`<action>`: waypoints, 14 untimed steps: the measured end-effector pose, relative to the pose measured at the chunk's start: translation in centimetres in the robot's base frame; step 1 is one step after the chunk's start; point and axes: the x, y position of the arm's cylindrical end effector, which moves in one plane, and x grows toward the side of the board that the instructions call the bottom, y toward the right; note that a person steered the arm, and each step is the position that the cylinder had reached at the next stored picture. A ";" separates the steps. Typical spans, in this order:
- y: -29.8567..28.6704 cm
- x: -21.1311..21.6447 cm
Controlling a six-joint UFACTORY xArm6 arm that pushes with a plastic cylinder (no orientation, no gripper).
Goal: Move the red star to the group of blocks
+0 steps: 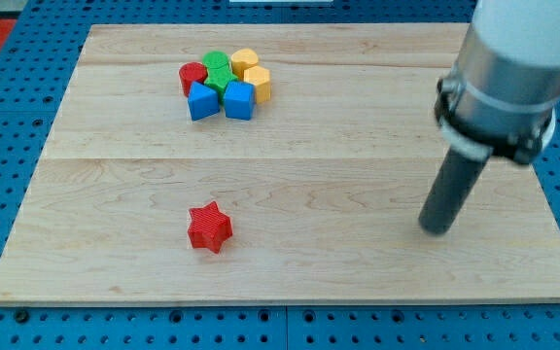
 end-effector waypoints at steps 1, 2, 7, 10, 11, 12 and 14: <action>-5.4 4.3; -13.0 5.4; -22.6 -5.1; -17.4 -8.4; -19.0 -9.7; -19.8 -9.7; -24.4 -11.5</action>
